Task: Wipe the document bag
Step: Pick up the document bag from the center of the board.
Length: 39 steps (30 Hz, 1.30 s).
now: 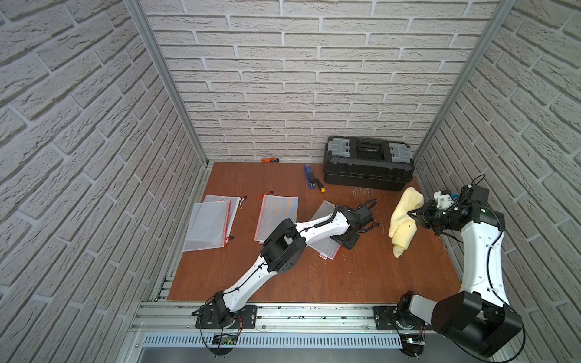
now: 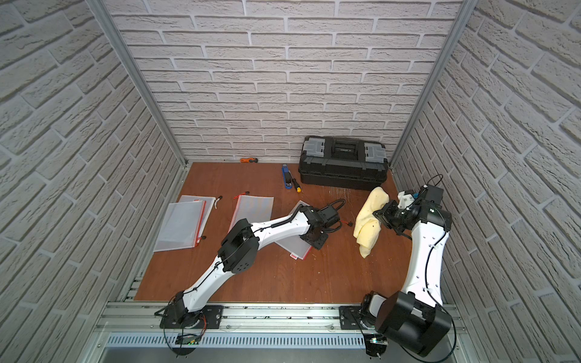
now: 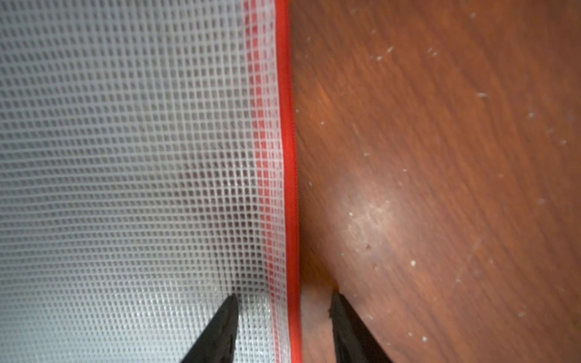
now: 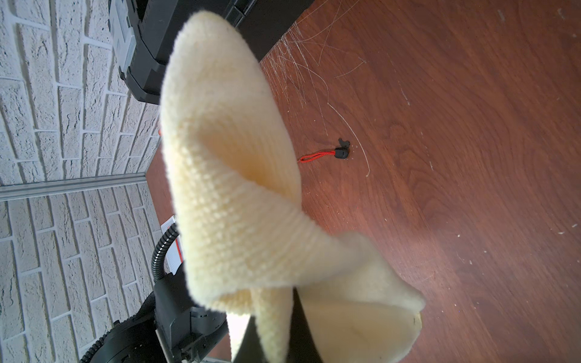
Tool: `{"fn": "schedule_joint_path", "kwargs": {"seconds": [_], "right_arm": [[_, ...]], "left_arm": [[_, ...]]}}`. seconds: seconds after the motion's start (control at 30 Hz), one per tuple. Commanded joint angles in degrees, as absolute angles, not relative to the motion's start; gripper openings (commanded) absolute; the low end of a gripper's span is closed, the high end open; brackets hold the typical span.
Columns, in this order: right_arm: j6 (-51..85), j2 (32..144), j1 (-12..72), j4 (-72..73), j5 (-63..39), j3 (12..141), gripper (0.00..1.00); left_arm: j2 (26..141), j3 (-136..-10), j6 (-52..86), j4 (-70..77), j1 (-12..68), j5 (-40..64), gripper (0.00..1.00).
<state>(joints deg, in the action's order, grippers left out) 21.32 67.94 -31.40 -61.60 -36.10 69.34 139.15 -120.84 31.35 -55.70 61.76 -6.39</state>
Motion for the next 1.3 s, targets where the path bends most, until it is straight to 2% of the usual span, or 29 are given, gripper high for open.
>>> {"fn": "schedule_joint_path", "kwargs": {"seconds": [0.0, 0.27, 0.33, 0.63, 0.83, 1.1, 1.27], "right_arm": [[20.29, 66.39, -31.49, -61.17, -37.22, 68.64, 0.02], [20.21, 66.41, -31.48, -61.17, -37.27, 68.72, 0.02], [20.22, 66.35, -31.51, -61.22, -37.23, 68.64, 0.02], [20.74, 66.31, -31.46, -60.49, -37.78, 68.07, 0.02], [21.99, 66.52, -31.46, -58.57, -38.80, 66.77, 0.02], [22.41, 66.54, -31.28, -57.48, -39.77, 65.40, 0.02], [22.42, 66.74, -30.93, -57.18, -39.74, 64.83, 0.02]], "left_arm": [[141.41, -121.10, 31.82, -57.83, 62.12, -8.44, 0.39], [141.51, -120.15, 31.64, -57.31, 62.23, -8.46, 0.05], [141.42, -119.88, 31.56, -57.14, 62.23, -8.43, 0.00], [137.74, -118.83, 30.52, -57.49, 62.12, -11.69, 0.00], [125.98, -117.40, 28.55, -58.52, 59.86, -17.35, 0.00], [104.47, -109.54, 26.48, -56.93, 49.84, -16.99, 0.00], [96.26, -106.70, 25.04, -64.15, 42.50, -23.52, 0.00]]}}
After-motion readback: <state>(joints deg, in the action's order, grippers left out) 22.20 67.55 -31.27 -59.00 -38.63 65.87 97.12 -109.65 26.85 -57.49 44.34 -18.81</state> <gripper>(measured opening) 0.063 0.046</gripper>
